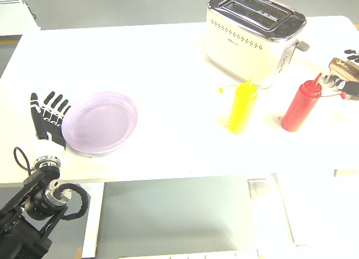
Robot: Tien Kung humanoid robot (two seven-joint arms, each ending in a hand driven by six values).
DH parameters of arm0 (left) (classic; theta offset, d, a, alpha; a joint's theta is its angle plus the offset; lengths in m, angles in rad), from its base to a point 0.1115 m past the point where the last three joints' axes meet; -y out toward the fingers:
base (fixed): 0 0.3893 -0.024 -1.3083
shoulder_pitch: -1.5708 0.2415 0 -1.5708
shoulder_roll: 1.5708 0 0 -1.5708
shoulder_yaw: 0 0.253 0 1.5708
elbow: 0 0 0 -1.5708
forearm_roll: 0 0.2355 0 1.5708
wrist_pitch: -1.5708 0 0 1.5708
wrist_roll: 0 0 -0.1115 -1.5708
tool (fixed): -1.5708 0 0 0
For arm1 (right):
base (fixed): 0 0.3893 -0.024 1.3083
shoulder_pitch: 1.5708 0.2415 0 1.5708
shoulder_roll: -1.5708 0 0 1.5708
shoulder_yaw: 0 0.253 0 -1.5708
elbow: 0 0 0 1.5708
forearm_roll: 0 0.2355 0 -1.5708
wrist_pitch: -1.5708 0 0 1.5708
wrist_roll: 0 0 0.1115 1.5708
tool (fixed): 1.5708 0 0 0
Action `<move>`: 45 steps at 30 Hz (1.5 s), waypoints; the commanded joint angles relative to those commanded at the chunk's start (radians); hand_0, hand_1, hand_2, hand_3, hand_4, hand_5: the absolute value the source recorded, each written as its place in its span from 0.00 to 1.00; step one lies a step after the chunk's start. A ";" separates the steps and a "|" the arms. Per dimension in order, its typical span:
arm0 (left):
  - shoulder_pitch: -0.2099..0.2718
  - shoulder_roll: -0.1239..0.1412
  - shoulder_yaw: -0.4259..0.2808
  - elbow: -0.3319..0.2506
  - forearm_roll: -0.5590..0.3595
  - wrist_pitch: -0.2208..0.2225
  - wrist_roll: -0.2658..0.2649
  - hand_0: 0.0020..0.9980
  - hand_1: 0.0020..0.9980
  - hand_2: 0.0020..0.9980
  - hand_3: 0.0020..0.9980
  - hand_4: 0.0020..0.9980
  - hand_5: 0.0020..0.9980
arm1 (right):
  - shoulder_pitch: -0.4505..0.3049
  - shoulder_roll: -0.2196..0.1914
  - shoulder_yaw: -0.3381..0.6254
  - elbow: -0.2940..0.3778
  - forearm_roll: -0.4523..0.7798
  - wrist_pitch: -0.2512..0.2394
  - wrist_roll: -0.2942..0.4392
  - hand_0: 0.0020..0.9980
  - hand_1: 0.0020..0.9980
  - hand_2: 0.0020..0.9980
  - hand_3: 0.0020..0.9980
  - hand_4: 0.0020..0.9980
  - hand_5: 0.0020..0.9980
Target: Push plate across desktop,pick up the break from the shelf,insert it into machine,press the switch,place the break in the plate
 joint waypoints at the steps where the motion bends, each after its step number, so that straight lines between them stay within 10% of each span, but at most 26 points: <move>1: -0.001 0.000 0.002 0.000 0.000 0.000 0.000 0.75 0.69 0.65 0.63 0.70 0.90 | 0.001 0.000 0.000 -0.001 0.000 -0.001 0.000 0.75 0.68 0.66 0.69 0.73 0.10; 45: -0.042 -0.015 0.177 -0.061 -0.038 -0.009 0.008 0.75 0.70 0.65 0.63 0.70 0.90 | 0.020 0.004 -0.047 -0.051 -0.008 -0.069 -0.010 0.67 0.62 0.57 0.51 0.61 0.10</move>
